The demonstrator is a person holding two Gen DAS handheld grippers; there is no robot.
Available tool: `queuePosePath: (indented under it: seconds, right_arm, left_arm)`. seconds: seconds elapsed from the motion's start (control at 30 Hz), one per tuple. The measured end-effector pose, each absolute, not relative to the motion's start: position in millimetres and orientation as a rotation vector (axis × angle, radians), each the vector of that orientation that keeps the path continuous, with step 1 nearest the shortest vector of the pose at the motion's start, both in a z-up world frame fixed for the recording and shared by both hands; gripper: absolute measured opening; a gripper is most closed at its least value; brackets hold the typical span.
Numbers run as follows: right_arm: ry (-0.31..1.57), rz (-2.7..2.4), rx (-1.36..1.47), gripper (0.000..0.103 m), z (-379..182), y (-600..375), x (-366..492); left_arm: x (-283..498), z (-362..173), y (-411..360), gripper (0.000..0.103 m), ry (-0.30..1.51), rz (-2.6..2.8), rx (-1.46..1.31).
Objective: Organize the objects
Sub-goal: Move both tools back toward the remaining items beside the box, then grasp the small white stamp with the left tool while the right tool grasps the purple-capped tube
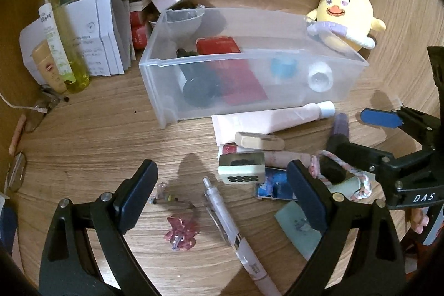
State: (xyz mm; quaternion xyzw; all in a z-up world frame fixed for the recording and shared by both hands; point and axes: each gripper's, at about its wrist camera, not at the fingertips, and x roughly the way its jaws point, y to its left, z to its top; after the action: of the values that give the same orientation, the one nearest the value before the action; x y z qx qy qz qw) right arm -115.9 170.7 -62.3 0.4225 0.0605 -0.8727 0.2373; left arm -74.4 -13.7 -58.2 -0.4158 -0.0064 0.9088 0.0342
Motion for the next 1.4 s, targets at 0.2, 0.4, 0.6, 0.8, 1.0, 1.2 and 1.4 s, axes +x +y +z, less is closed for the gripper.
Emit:
queuePosePath:
  seconds: [0.2,0.4,0.6,0.8,1.0,1.2,1.4]
  right_arm:
    - [0.122,-2.333,1.193,0.087,-66.0,162.8,-118.4]
    - [0.098,-2.317,1.215,0.087,-70.7,156.9,-120.1]
    - [0.079,-2.291,1.218,0.074,-71.4,160.2,-118.9]
    - [0.153,-2.326,1.223,0.052,-73.2,167.2,-111.7]
    - [0.115,-2.338,1.233,0.040,-72.8,180.0,-110.5]
    - [0.087,-2.376,1.241,0.033,-69.2,196.6,-111.2]
    - [0.051,-2.409,1.256,0.034,-71.6,202.7,-125.3]
  left_arm:
    - [-78.9,-65.2,-9.7,0.080,-0.008,2.738,-1.340]
    - [-82.6,-65.5,-15.3,0.067,-0.085,2.706,-1.354]
    - [-86.3,-66.8,-17.6,0.050,-0.145,2.686,-1.358]
    - [-84.4,-63.8,-15.4,0.040,-0.122,2.716,-1.325]
    - [-82.4,-61.4,-16.5,0.033,-0.117,2.726,-1.303]
    - [-76.8,-58.5,-16.5,0.033,-0.124,2.748,-1.279]
    - [-72.2,-51.3,-16.7,0.033,-0.134,2.770,-1.238]
